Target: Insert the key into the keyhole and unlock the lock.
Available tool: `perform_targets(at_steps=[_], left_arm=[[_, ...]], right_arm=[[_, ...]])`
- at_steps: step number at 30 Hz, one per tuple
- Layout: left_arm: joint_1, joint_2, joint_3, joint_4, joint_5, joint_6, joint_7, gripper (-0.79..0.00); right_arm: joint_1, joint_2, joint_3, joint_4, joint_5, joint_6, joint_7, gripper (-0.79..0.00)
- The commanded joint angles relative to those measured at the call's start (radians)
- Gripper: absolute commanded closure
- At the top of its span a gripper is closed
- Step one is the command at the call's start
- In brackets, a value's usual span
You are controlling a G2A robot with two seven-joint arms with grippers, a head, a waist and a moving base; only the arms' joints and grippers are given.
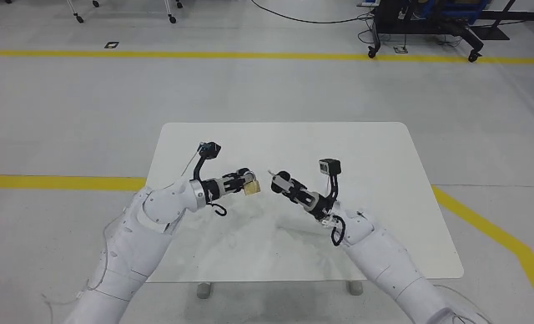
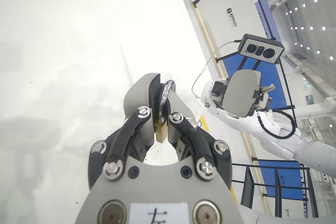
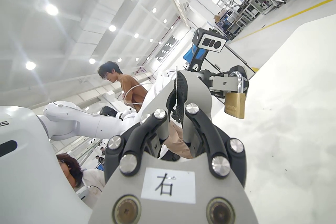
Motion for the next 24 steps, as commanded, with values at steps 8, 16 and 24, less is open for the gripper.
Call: perform_targets(at_steps=[8,16,24], left_arm=[[-0.045,-0.038,0.015,0.154,-0.447,0.172,-0.036,0.0],[-0.129,-0.059,0.056,0.242,-0.538,0.261,-0.101,0.0],[-0.099,-0.063,0.053,0.254,-0.595,0.346,-0.067,0.0]], right_arm=[[-0.05,0.012,0.034,-0.041,-0.029,0.025,-0.005,0.0],[-0.104,0.038,0.132,-0.088,-0.177,0.023,-0.058,0.0],[-0.086,0.042,0.173,-0.108,-0.354,0.032,-0.102,0.0]])
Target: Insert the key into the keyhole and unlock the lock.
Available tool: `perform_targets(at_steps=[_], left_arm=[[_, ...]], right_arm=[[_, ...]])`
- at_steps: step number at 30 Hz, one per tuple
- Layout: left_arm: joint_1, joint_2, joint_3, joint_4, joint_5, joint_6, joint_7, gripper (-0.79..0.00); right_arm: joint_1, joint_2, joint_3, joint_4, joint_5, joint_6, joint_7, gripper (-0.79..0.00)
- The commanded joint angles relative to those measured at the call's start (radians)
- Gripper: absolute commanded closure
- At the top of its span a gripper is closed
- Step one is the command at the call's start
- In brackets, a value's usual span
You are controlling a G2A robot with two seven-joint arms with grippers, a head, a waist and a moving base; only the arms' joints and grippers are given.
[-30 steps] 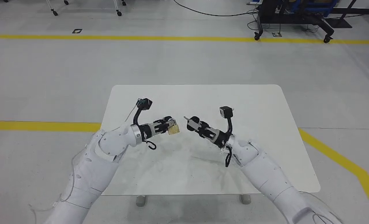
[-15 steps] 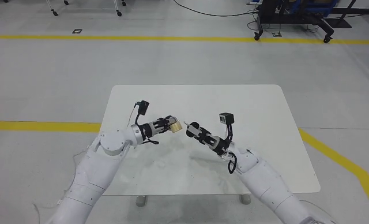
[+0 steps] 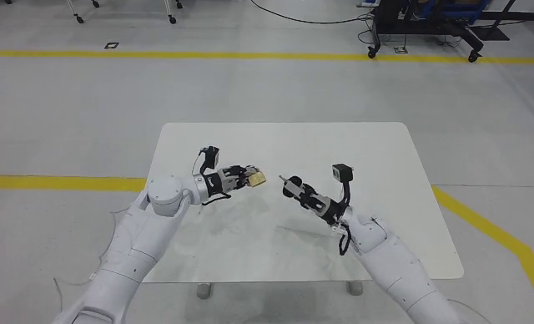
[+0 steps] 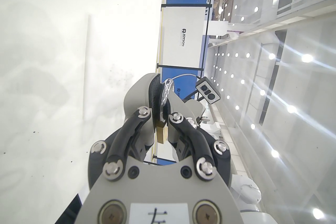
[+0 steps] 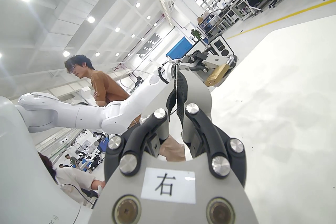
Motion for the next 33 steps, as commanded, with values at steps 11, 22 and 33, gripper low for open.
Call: perform_targets(at_steps=[11,22,33], left_arm=[[-0.163,-0.042,0.06,0.121,-0.221,0.382,-0.078,0.0],[-0.18,-0.051,0.08,0.129,-0.226,0.379,-0.079,0.0],[-0.193,-0.058,0.123,0.068,-0.14,0.422,0.022,0.0]], right_arm=[[-0.112,0.059,0.243,-0.443,-1.339,0.097,-0.261,0.0],[-0.142,0.066,0.266,-0.487,-1.41,0.141,-0.278,0.0],[-0.152,0.095,0.211,-0.706,-1.956,0.216,-0.235,0.0]])
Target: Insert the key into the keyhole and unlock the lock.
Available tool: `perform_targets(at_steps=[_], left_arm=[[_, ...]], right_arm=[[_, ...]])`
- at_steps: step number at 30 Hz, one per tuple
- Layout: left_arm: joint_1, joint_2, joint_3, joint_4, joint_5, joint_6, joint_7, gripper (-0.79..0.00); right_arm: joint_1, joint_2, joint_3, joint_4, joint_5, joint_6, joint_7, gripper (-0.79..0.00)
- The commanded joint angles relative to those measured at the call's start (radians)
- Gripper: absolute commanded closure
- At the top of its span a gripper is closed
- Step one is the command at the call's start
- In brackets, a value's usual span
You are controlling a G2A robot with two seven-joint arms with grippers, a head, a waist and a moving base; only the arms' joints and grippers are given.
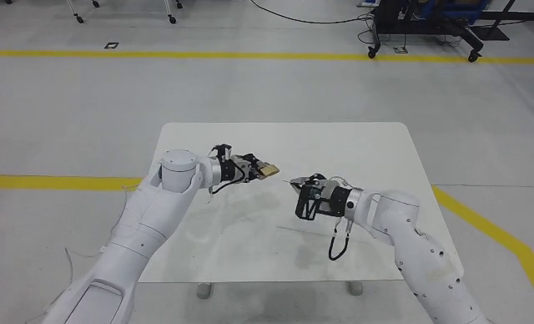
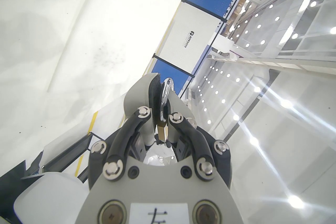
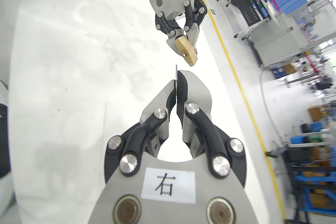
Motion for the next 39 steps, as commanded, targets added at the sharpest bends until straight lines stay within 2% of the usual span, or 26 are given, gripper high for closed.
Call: perform_targets(at_steps=[1,8,13,18,31,39], left_arm=[[-0.004,-0.005,0.016,0.004,0.009,0.002,0.014,0.0],[-0.016,-0.023,0.036,0.032,-0.043,0.025,0.03,0.0],[-0.031,-0.036,0.058,0.054,-0.05,0.032,0.048,0.0],[-0.04,-0.044,0.071,0.066,-0.049,0.034,0.054,0.0],[-0.046,-0.052,0.083,0.08,-0.04,0.033,0.041,0.0],[-0.042,-0.055,0.076,0.084,-0.05,0.032,0.05,0.0]], right_arm=[[-0.005,0.006,-0.011,-0.031,-0.119,0.014,0.002,0.0],[-0.005,0.017,-0.141,-0.106,-0.44,0.025,0.03,0.0],[0.014,0.009,-0.213,-0.085,-0.53,0.059,0.091,0.0],[0.025,0.0,-0.24,-0.071,-0.562,0.088,0.17,0.0],[0.055,-0.025,-0.273,-0.037,-0.53,0.13,0.273,0.0],[0.071,-0.037,-0.299,-0.036,-0.523,0.125,0.285,0.0]])
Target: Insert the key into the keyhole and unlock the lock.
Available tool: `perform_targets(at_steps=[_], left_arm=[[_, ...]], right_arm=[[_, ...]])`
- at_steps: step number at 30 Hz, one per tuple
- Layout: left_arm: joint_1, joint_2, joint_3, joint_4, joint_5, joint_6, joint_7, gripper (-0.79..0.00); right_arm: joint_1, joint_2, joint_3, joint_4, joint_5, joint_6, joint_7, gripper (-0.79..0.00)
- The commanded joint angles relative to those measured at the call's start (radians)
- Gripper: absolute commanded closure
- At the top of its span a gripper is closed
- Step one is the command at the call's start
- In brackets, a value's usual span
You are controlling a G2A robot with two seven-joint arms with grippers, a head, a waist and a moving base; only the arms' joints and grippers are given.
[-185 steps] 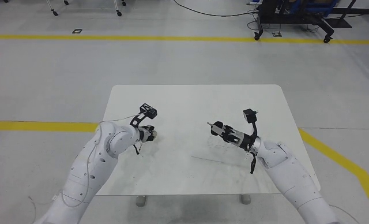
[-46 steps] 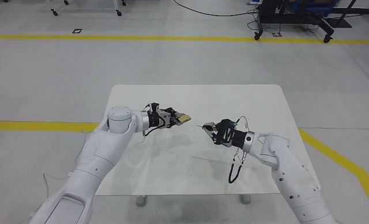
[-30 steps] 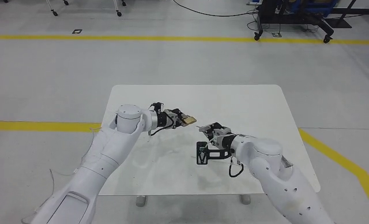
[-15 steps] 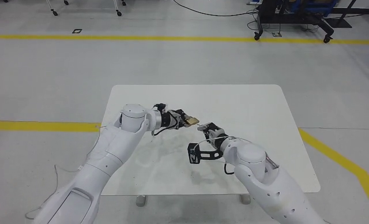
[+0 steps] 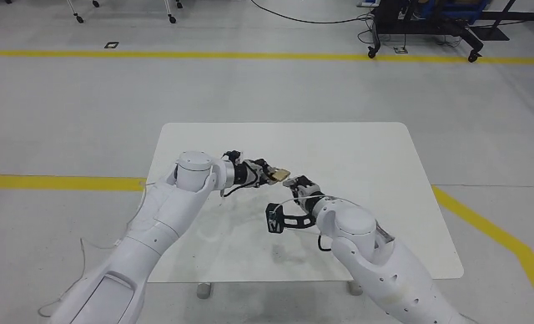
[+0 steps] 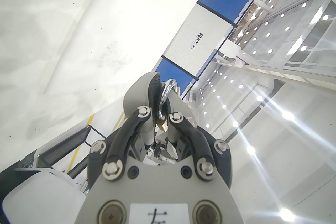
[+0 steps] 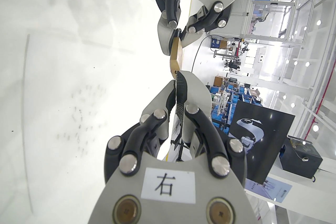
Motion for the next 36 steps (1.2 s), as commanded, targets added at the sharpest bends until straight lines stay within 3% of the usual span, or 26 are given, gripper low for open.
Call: perform_targets(at_steps=[1,21,36], left_arm=[[0.001,-0.001,0.0,0.001,0.001,-0.001,0.0,0.0],[-0.001,0.003,-0.022,0.023,0.011,-0.043,-0.06,0.0],[-0.007,-0.001,-0.019,0.029,0.016,-0.047,-0.086,0.0]], right_arm=[[0.0,-0.002,-0.002,-0.004,0.003,0.007,-0.007,0.0],[-0.018,0.01,0.066,0.005,0.028,-0.003,-0.158,0.0],[0.002,0.005,0.048,0.02,0.014,-0.018,-0.156,0.0]])
